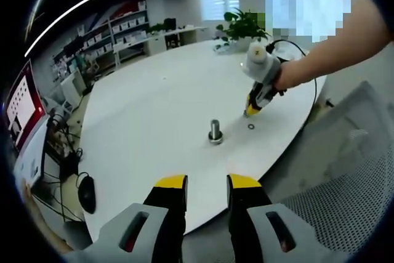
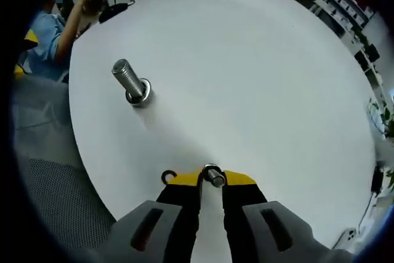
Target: Place the washer onto the threaded stud by aligning its center hole with the stud, sliding it down to the base, and recovering from edge contact or off-axis alignment until the washer reaches the visible bottom stop.
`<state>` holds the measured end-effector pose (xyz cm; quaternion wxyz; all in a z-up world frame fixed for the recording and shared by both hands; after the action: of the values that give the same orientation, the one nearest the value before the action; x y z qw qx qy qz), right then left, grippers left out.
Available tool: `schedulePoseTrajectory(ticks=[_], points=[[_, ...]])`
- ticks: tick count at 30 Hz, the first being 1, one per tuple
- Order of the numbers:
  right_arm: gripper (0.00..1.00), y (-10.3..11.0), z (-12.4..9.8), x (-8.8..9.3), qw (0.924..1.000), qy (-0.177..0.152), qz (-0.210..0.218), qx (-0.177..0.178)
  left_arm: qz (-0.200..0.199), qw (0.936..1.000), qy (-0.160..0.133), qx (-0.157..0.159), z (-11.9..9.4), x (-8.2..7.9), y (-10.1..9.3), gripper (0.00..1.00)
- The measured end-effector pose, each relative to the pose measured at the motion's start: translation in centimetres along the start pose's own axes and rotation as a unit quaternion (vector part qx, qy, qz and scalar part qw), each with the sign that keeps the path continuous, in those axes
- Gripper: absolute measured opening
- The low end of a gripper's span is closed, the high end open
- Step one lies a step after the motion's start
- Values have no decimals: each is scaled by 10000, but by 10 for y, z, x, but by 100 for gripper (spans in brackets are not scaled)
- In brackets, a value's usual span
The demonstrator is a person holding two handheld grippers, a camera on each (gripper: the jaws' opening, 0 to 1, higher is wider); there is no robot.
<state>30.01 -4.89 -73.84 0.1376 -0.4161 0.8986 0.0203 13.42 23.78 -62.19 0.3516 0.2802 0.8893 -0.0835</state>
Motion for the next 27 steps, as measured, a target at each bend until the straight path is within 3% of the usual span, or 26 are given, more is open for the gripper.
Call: schedulePoseTrajectory(ticks=[16,27], points=[[22,1,-9,6,9999,-70,80,95,44,10000,35,54,0,0,-1,23],[25,10,-20,43,9994,38,306,164,102,9999,-51,93,-1,-1,-3,23]])
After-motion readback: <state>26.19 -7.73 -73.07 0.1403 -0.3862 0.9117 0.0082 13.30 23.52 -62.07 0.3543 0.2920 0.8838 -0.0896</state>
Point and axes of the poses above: the point that each gripper's makers call its tool centre point, and the gripper's own axes: z roughly forward along the fingers, y roughly to its left, x roughly out of its underside, the point moved 10 cm from there along -z, roughly backward along the fingers, and after that the axes turned 4 degrees about y, right-handed, at the moved point
